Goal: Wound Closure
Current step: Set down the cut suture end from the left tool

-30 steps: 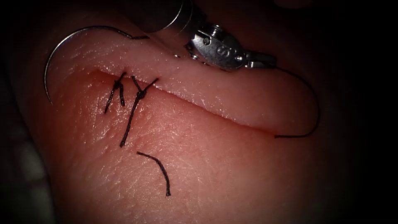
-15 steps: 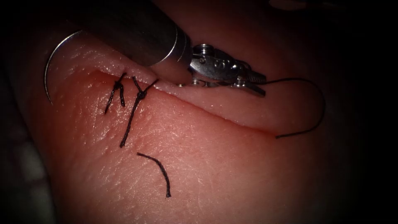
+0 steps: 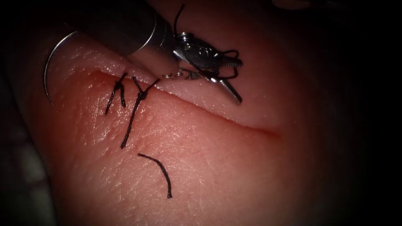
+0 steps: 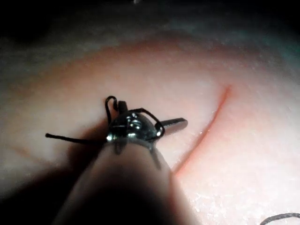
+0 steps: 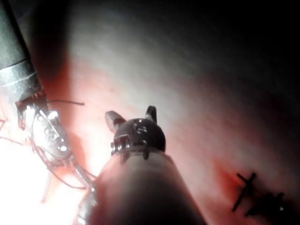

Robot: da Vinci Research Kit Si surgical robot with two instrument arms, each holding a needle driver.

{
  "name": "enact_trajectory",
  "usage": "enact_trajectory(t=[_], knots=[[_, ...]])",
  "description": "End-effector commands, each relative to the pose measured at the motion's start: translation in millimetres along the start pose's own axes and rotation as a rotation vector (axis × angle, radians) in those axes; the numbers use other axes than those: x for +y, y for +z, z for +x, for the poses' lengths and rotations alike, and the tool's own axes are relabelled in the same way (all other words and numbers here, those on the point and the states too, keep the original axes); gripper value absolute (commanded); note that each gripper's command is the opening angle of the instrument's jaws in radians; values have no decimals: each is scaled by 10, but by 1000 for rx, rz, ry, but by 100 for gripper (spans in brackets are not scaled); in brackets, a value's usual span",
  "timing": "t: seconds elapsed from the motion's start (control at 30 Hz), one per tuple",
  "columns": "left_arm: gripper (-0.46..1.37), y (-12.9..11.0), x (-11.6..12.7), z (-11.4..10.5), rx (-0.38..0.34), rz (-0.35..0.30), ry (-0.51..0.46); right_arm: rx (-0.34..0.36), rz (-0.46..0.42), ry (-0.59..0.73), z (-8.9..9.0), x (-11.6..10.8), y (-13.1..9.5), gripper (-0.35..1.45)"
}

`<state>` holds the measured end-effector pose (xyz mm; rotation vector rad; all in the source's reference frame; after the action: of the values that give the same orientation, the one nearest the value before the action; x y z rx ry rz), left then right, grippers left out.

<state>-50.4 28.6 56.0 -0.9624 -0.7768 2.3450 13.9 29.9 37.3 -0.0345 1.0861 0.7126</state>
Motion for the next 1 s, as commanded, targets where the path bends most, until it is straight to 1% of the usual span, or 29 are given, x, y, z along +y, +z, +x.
enact_trajectory(t=[0.03,0.23,0.33,0.43,0.5,0.63,0.73,0.8,0.9,0.97,1.0], knots=[[105,-9,-2,0,-4,-13,3,0,1,-2,0,0,0,77],[106,-38,-5,-11,-7,-9,6,0,0,-7,1,1,0,77],[107,-55,-6,-19,-8,-11,32,0,0,-7,1,1,0,78],[107,-77,-8,-23,-9,-7,60,0,0,-7,1,0,0,78],[107,-95,-10,-24,-9,12,85,0,-1,-13,2,0,0,78],[106,-123,-13,-22,-10,42,134,4,6,-13,2,-1,1,79],[108,-143,-17,-14,-8,86,191,7,28,-16,1,-4,1,79],[109,-153,-21,-8,9,105,217,-5,40,-18,1,-6,1,79],[101,-169,-22,0,58,133,247,-12,46,-19,2,-8,1,80],[95,-176,-20,1,69,147,251,-12,47,-20,2,-9,0,83],[91,-180,-18,2,71,156,251,-10,50,-20,2,-9,0,87]])
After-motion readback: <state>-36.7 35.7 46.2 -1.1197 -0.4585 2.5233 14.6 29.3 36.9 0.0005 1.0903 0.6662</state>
